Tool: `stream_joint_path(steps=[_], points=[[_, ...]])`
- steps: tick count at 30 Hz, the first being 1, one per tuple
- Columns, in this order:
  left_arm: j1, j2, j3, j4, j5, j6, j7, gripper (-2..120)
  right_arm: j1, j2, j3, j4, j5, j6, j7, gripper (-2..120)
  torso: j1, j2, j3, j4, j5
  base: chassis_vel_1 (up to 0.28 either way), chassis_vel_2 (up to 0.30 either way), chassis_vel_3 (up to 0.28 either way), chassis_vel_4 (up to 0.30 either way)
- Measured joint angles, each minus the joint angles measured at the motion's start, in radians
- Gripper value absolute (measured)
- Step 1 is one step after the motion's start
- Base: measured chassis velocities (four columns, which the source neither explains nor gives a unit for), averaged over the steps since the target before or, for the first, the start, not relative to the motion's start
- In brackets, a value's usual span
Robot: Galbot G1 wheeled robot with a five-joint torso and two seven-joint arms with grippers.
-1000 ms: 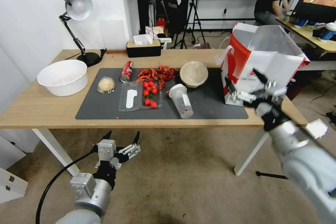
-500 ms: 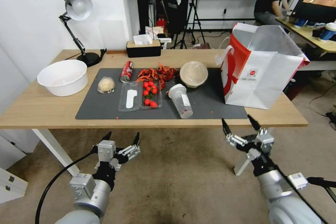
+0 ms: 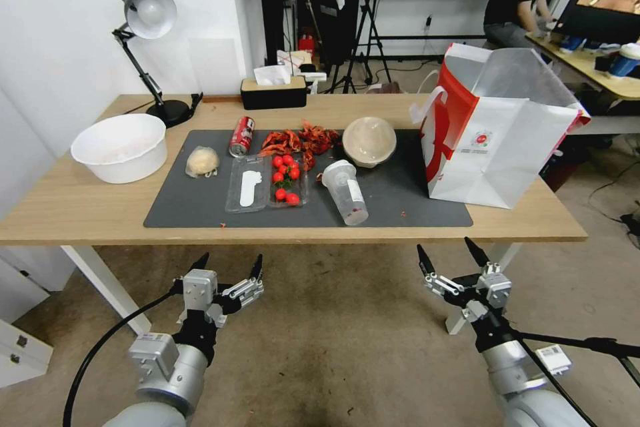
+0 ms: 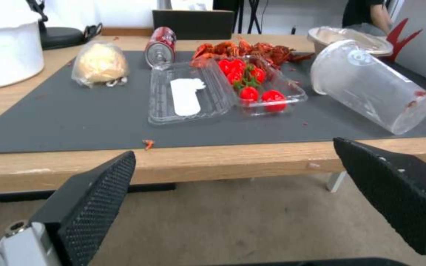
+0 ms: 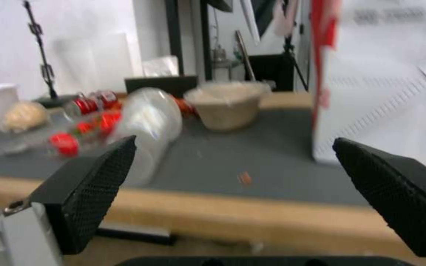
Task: Pick up the trash from the table and place it into the takeout bag.
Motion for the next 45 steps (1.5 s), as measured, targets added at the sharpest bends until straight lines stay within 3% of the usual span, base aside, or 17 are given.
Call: stream_joint_path(steps=[11, 14, 15, 19, 27, 32, 45], points=[[0.003, -0.007, -0.004, 0.0, 0.002, -0.012, 0.007, 100, 0.218, -0.029, -0.108, 0.072, 0.037, -0.212, 0.085, 100, 0.0, 0.0, 0.0, 0.0003, 0.0001, 0.0, 0.0, 0.0, 0.0], [0.002, -0.01, 0.001, 0.004, 0.017, -0.015, 0.009, 100, 0.405, -0.037, -0.227, 0.052, 0.088, -0.367, 0.161, 100, 0.0, 0.0, 0.0, 0.0004, 0.0, 0.0, 0.0, 0.0, 0.0], [0.002, -0.01, 0.001, 0.004, 0.017, -0.015, 0.009, 100, 0.405, -0.037, -0.227, 0.052, 0.088, -0.367, 0.161, 100, 0.0, 0.0, 0.0, 0.0004, 0.0, 0.0, 0.0, 0.0, 0.0], [0.003, -0.013, -0.008, 0.002, 0.017, -0.018, 0.009, 100, 0.603, -0.029, -0.357, 0.002, 0.162, -0.516, 0.272, 100, 0.0, 0.0, 0.0, 0.0003, 0.0, 0.0, 0.0, 0.0, 0.0], [0.006, -0.023, -0.012, 0.003, 0.017, -0.028, 0.008, 100, 0.735, 0.025, -0.478, -0.064, 0.158, -0.734, 0.411, 100, 0.0, 0.0, 0.0, 0.0001, -0.0001, 0.0, 0.0, 0.0, 0.0], [0.01, -0.026, -0.012, 0.003, 0.017, -0.03, 0.008, 100, 0.759, 0.051, -0.523, -0.085, 0.139, -0.821, 0.457, 100, 0.0, 0.0, 0.0, 0.0002, 0.0, 0.0, 0.0, 0.0, 0.0], [0.013, -0.026, -0.011, 0.003, 0.018, -0.036, 0.007, 100, 0.752, 0.082, -0.541, -0.124, 0.118, -0.871, 0.482, 100, 0.0, 0.0, 0.0, 0.0001, 0.0, 0.0, 0.0, 0.0, 0.0]])
